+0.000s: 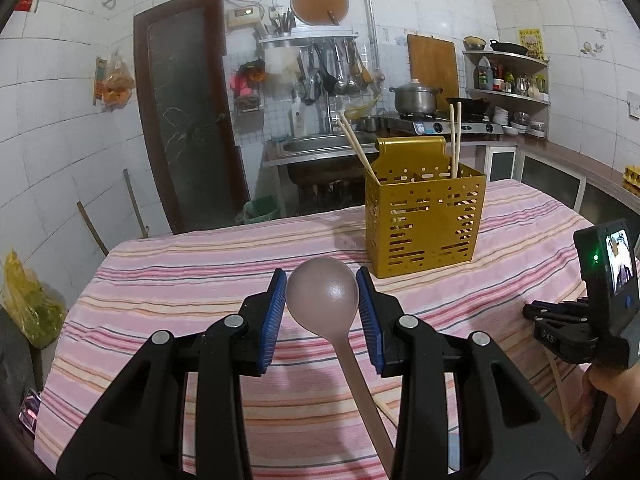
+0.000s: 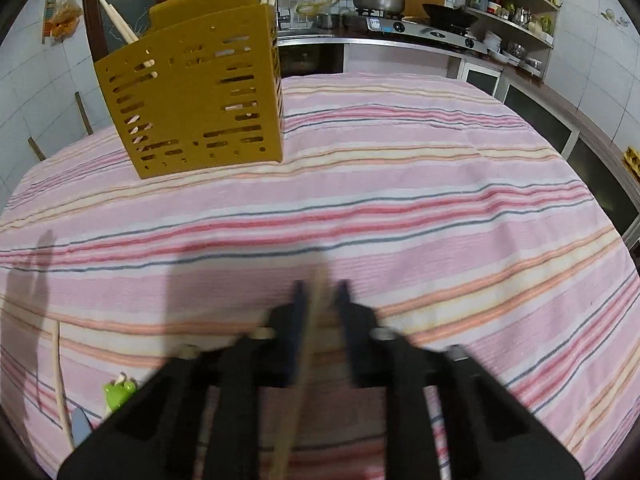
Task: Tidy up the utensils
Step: 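Close the left gripper on the wooden spoon and lift it while the right gripper lifts its chopstick, then lower the spoon and chopstick into the yellow holder and open both grippers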
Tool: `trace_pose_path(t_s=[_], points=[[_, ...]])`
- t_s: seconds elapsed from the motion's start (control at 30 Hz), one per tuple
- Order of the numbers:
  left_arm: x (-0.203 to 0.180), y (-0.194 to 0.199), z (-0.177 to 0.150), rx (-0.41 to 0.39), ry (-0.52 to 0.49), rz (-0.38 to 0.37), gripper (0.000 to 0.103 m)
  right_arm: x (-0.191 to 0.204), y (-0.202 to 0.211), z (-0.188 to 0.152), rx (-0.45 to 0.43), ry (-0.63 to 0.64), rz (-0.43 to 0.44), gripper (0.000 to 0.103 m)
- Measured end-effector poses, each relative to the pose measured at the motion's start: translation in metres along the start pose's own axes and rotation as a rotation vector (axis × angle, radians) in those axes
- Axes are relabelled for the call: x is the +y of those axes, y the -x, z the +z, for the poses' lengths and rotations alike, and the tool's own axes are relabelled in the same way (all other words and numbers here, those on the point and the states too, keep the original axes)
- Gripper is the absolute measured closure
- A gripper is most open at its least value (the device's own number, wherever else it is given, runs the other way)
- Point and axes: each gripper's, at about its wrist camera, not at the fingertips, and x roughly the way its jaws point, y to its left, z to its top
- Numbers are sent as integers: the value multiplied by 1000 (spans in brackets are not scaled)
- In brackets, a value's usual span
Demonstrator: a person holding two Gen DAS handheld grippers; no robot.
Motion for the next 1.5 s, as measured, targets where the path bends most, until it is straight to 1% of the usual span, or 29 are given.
trace_pose_path(t_s=[0.13, 0.27, 0.37, 0.5, 0.6, 0.7, 0.87, 1.0, 1.23, 1.37, 1.5], points=[[-2, -1, 6, -16, -1, -10, 69, 0, 11, 3, -29, -7, 29, 97], [-7, 1, 11, -34, -2, -22, 69, -3, 35, 9, -106, -25, 63, 97], [-12, 3, 15, -55, -9, -27, 69, -6, 57, 17, -190, -30, 69, 97], [-18, 5, 20, -82, -19, -28, 69, -14, 87, 25, -318, -55, 111, 97], [-21, 6, 24, -92, -10, -34, 69, -18, 102, 26, -397, -68, 131, 97], [-23, 6, 27, -105, -6, -36, 69, -19, 113, 27, -453, -67, 141, 97], [-27, 5, 31, -120, -5, -36, 69, -23, 119, 28, -511, -73, 153, 97], [-30, 7, 34, -139, -17, -30, 69, -24, 131, 30, -591, -66, 145, 97], [-31, 8, 45, -169, -16, -42, 69, -21, 142, 42, -664, -58, 152, 97], [-31, 10, 63, -217, -14, -44, 69, -18, 153, 60, -713, -53, 163, 97], [-26, 9, 92, -270, 19, -55, 69, -12, 167, 90, -772, -40, 170, 97]])
